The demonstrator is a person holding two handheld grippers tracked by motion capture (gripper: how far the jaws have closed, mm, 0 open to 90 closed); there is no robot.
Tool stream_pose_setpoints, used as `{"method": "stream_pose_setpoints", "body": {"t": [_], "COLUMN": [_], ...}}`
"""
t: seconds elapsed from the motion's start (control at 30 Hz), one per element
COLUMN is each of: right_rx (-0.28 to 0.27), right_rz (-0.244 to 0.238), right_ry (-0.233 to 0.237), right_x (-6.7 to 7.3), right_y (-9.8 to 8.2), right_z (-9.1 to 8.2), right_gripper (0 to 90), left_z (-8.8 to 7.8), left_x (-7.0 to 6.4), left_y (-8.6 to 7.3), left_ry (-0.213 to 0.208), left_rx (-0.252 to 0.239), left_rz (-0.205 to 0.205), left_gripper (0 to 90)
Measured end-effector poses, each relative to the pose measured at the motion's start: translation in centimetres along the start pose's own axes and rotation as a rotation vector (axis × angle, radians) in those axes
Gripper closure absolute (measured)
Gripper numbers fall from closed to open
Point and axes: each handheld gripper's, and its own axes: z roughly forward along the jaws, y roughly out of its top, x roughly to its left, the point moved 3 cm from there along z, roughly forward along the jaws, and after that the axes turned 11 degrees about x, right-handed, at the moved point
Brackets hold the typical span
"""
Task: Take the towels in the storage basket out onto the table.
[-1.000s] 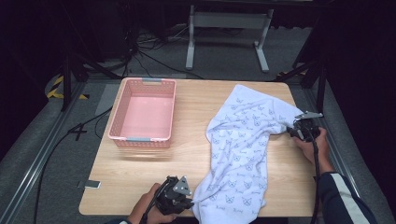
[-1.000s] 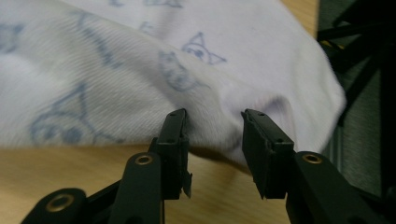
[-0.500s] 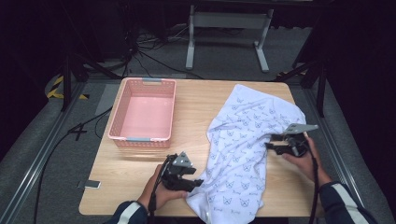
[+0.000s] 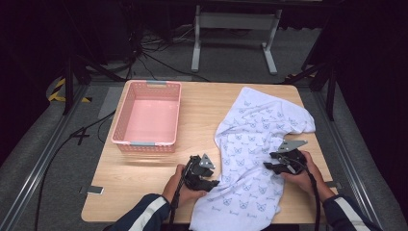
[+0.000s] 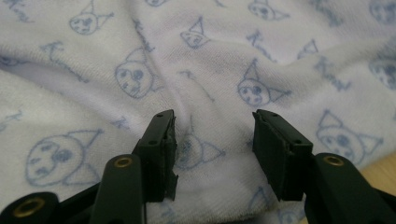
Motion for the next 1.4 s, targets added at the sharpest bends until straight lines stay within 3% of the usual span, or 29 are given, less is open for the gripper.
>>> {"method": "stream_pose_setpoints", "body": {"t": [0.03, 0.07, 0.1, 0.13, 0.17, 0.23, 0.27, 0.33, 0.4, 0.47, 0.5, 0.53, 0.6, 0.67, 0.73, 0.8, 0.9, 0.97, 1.0, 1.1, 1.23, 1.27, 1.37, 1.4], "right_rx": [0.001, 0.000, 0.000, 0.011, 0.014, 0.015, 0.011, 0.015, -0.001, -0.058, -0.085, -0.110, -0.137, -0.151, -0.161, -0.164, -0.108, -0.098, -0.070, 0.014, 0.033, 0.043, 0.085, 0.078], "right_rz": [0.020, 0.025, 0.025, 0.032, 0.027, 0.042, 0.038, 0.023, 0.011, 0.008, 0.000, -0.009, -0.033, -0.063, -0.099, -0.131, -0.166, -0.169, -0.164, -0.143, -0.129, -0.126, -0.151, -0.138], "right_ry": [0.002, -0.001, -0.001, -0.009, -0.019, -0.023, -0.025, -0.038, -0.054, -0.056, -0.050, -0.045, -0.030, -0.018, 0.007, 0.036, 0.093, 0.098, 0.113, 0.120, 0.128, 0.131, 0.080, 0.100], "right_x": [-0.3, -0.4, -0.4, -0.4, -0.4, -0.5, -0.4, -0.2, -0.1, 0.0, 0.1, 0.2, 0.7, 1.6, 2.6, 3.8, 5.6, 5.8, 5.9, 5.6, 5.2, 5.2, 5.0, 5.0], "right_y": [-0.6, -0.9, -0.9, -1.3, -1.6, -1.9, -1.9, -1.6, -1.3, -0.4, 0.2, 1.0, 2.7, 4.7, 6.6, 8.8, 12.6, 13.2, 13.8, 14.8, 15.6, 15.8, 16.3, 16.5], "right_z": [-0.2, -0.4, -0.4, -0.7, -0.9, -1.0, -1.0, -1.0, -1.1, -1.8, -2.1, -2.4, -2.5, -2.1, -1.5, -0.9, 1.2, 1.7, 2.6, 5.1, 6.1, 6.5, 7.7, 7.9], "right_gripper": [49.0, 49.0, 49.0, 49.0, 49.1, 48.9, 48.7, 47.1, 49.1, 50.6, 50.7, 51.6, 53.0, 53.9, 54.5, 54.4, 53.2, 53.4, 53.5, 52.8, 51.6, 52.7, 57.6, 61.3], "left_z": [-0.2, -0.2, -0.2, -0.4, -0.5, -0.3, -0.2, -0.4, -1.0, -1.6, -1.8, -1.9, -1.5, -0.8, -0.3, 0.3, 1.0, 0.9, 1.0, 1.1, 1.0, 0.9, 0.3, 0.2], "left_x": [-0.3, -0.7, -0.7, -1.0, -1.3, -2.0, -2.2, -2.3, -2.0, -1.5, -1.3, -1.3, -1.6, -2.1, -2.7, -2.9, -2.9, -3.0, -3.0, -3.2, -3.5, -3.6, -3.6, -3.6], "left_y": [-0.3, -0.7, -0.7, -1.0, -1.2, -1.4, -1.2, -0.7, -0.3, -0.2, -0.1, 0.0, 0.1, 0.2, 0.5, 0.7, 0.6, 0.6, 0.6, 0.5, 0.3, 0.2, -0.1, -0.2], "left_ry": [0.009, -0.007, -0.007, -0.007, -0.006, -0.034, -0.045, -0.074, -0.079, -0.102, -0.124, -0.139, -0.130, -0.144, -0.125, -0.126, -0.113, -0.112, -0.100, -0.119, -0.101, -0.100, -0.093, -0.096], "left_rx": [0.008, 0.010, 0.010, 0.026, 0.028, 0.020, 0.007, -0.040, -0.083, -0.129, -0.149, -0.148, -0.132, -0.106, -0.074, -0.061, -0.030, -0.014, -0.011, -0.007, 0.000, 0.000, -0.028, -0.038], "left_rz": [0.011, 0.036, 0.036, 0.049, 0.054, 0.067, 0.064, 0.028, -0.007, -0.068, -0.079, -0.083, -0.073, -0.053, -0.022, -0.022, 0.004, 0.026, 0.043, 0.078, 0.109, 0.104, 0.110, 0.111], "left_gripper": [64.4, 73.3, 82.7, 82.7, 88.3, 88.8, 86.3, 72.9, 67.8, 59.6, 58.1, 55.8, 51.1, 51.2, 52.1, 54.4, 65.7, 68.2, 72.9, 88.7, 89.9, 90.0, 90.0, 90.0]}}
